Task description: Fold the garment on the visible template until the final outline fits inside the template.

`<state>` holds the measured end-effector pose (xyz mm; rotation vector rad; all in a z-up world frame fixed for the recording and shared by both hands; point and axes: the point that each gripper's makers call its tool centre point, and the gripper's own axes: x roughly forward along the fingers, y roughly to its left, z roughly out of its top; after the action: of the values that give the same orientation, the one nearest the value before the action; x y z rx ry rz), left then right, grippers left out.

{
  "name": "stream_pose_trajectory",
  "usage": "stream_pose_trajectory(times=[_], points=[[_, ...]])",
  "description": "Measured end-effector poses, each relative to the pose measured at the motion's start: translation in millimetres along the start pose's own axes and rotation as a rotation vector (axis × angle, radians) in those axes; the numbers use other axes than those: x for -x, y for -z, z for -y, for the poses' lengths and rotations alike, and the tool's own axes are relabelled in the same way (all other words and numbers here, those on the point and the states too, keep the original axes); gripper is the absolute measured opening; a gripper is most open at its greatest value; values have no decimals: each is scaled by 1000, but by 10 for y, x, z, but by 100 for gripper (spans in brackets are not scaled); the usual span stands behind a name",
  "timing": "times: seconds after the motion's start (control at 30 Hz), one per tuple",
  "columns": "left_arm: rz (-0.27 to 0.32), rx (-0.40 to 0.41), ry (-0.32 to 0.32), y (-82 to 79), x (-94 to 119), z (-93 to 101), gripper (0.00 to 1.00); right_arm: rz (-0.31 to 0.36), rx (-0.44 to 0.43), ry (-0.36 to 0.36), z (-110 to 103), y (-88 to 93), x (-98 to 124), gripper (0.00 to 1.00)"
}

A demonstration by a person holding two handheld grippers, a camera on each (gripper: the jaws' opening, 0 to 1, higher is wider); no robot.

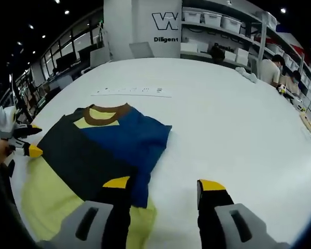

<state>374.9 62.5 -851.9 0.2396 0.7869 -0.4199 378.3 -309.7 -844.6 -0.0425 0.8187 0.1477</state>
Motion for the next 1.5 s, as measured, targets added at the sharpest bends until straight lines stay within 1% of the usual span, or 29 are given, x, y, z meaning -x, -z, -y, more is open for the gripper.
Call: stream_pose_trajectory(times=[0.07, 0.13, 0.2, 0.37, 0.43, 0.5, 0.53, 0.57, 0.6, 0.63, 0.73, 0.8, 0.93, 0.97, 1.07, 1.13, 1.2, 1.33, 1.4, 1.47, 1.5], points=[[3, -9, 4, -9, 49, 24, 75, 23, -10, -21, -61, -34, 56, 50], [21, -24, 4, -52, 117, 46, 76, 49, -23, -49, -137, -77, 120, 51], [43, -17, 18, -106, 195, 92, 77, 64, -27, -72, -214, -97, 193, 53], [71, -42, 46, -158, 378, 248, 79, 83, 9, -102, -375, -83, 365, 60], [74, -57, 53, -150, 456, 295, 80, 87, 21, -119, -460, -50, 455, 63], [89, -44, 57, -149, 537, 337, 79, 81, 39, -139, -560, 18, 542, 67], [106, -18, 79, -157, 575, 405, 78, 78, 45, -146, -596, 49, 575, 68], [109, -17, 99, -153, 599, 453, 78, 80, 52, -159, -648, 89, 625, 70], [110, -4, 96, -140, 640, 474, 78, 74, 54, -164, -674, 123, 660, 71], [111, -7, 97, -133, 667, 496, 78, 71, 55, -170, -712, 168, 715, 72], [120, -55, 97, -126, 766, 563, 79, 62, 82, -181, -799, 283, 847, 74], [124, -58, 97, -113, 834, 597, 79, 61, 102, -185, -843, 344, 924, 74], [123, -57, 102, -45, 964, 668, 79, 39, 109, -211, -944, 547, 1113, 75], [123, -58, 102, -23, 993, 685, 79, 43, 117, -212, -967, 595, 1167, 74], [112, -96, 106, 101, 1094, 766, 78, 29, 131, -213, -999, 738, 1275, 73], [118, -114, 102, 159, 1112, 779, 77, 16, 136, -217, -1017, 845, 1342, 73], [89, -99, 109, 254, 1114, 793, 77, 6, 141, -223, -972, 873, 1318, 72], [78, -103, 105, 390, 1177, 813, 77, -24, 149, -226, -974, 1073, 1424, 69], [74, -102, 104, 428, 1203, 814, 77, -30, 151, -225, -974, 1096, 1437, 67], [69, -100, 104, 471, 1232, 816, 77, -37, 155, -222, -976, 1158, 1471, 66], [58, -96, 104, 532, 1255, 821, 77, -47, 153, -224, -951, 1183, 1455, 65]])
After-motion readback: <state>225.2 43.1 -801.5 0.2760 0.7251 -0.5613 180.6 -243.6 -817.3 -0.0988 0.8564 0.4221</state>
